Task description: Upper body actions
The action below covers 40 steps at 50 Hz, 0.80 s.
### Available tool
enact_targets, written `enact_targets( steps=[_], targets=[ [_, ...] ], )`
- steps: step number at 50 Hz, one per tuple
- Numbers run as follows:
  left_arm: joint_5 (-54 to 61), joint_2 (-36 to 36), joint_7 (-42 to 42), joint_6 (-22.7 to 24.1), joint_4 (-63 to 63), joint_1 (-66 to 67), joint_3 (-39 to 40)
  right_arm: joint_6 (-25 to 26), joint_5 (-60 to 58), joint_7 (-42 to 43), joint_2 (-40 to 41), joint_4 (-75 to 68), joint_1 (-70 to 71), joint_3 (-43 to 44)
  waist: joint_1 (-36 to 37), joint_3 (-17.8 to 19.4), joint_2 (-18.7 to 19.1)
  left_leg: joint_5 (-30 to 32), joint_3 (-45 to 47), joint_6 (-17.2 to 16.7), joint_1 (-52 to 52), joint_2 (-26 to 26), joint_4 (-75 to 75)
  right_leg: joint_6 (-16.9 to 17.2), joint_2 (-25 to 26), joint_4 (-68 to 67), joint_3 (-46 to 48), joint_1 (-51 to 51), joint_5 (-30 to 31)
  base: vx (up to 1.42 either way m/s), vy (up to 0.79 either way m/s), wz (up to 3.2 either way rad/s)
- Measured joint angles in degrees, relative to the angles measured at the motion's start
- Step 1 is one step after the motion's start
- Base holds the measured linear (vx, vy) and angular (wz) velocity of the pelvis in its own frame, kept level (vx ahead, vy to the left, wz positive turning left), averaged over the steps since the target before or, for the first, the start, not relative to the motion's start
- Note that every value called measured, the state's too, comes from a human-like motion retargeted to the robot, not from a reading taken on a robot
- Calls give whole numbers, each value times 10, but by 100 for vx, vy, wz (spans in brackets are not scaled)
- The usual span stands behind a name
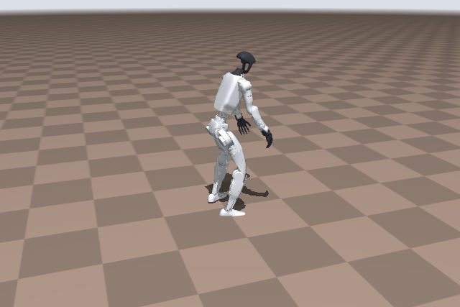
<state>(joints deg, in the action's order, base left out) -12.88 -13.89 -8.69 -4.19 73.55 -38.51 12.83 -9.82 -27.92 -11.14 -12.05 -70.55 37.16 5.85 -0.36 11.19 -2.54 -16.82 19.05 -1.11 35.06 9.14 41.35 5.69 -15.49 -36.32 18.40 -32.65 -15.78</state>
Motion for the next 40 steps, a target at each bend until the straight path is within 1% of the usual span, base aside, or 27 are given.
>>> enact_targets(
  steps=[2,6,9,12,16,20,25,29,32,35,38,40],
  targets=[
    [-16,-14,-9,-1,-15,-56,-11,-5,-1,-12,-11,15,49,-5,2,4,-4,-26,2,1,60,14,76,-7,-9,-68,-8,-61,-25,-32,0,2],
    [-32,-57,-27,-3,-46,-159,-58,-15,9,-33,-45,34,151,-22,3,10,-11,-69,-14,0,181,21,206,-16,-14,-193,-37,-191,-63,-27,1,7],
    [-25,-91,-29,0,-66,-220,-79,-23,30,-36,-74,54,216,-51,6,10,-19,-90,-3,9,255,30,275,-38,-18,-263,-39,-282,-84,-26,0,-10],
    [-5,-114,-15,2,-74,-268,-83,-34,49,-32,-93,75,264,-75,5,10,-22,-107,-3,15,323,40,336,-64,-15,-322,-35,-357,-100,-21,-2,-2],
    [6,-124,14,6,-65,-302,-71,-47,55,-20,-102,84,296,-92,1,18,-27,-125,-6,21,374,47,398,-88,-12,-391,-37,-417,-123,-11,-2,3],
    [10,-118,29,10,-53,-305,-63,-49,44,-14,-99,75,301,-91,3,29,-26,-138,-15,26,386,48,432,-99,-7,-429,-38,-429,-141,0,0,0],
    [14,-107,35,22,-44,-267,-57,-57,32,-13,-87,59,268,-80,3,24,-20,-133,-21,22,355,51,404,-86,-4,-400,-36,-388,-136,7,0,-7],
    [7,-107,25,28,-39,-213,-52,-69,4,-15,-78,43,220,-74,0,23,-8,-100,-26,13,286,56,313,-61,-2,-303,-21,-301,-98,10,-2,-14],
    [-8,-114,-4,36,-36,-153,-53,-75,-44,-4,-66,35,164,-67,-8,22,-5,-56,-20,5,209,55,210,-43,3,-197,-5,-212,-55,15,-4,-6],
    [-50,-115,-23,34,-33,-76,-50,-74,-81,7,-50,20,88,-59,-13,15,-10,3,2,0,114,44,74,-30,11,-62,14,-111,3,20,-5,-2],
    [-79,-105,-14,50,-28,16,-53,-62,-108,23,-36,1,-5,-47,-6,6,-12,65,18,-7,10,17,-74,-19,22,77,32,-7,63,31,-6,3],
    [-89,-86,3,52,-15,78,-50,-49,-115,46,-26,-15,-73,-37,-1,4,-12,102,14,-10,-60,-7,-169,-10,32,160,38,63,96,37,-4,6]
  ],
)
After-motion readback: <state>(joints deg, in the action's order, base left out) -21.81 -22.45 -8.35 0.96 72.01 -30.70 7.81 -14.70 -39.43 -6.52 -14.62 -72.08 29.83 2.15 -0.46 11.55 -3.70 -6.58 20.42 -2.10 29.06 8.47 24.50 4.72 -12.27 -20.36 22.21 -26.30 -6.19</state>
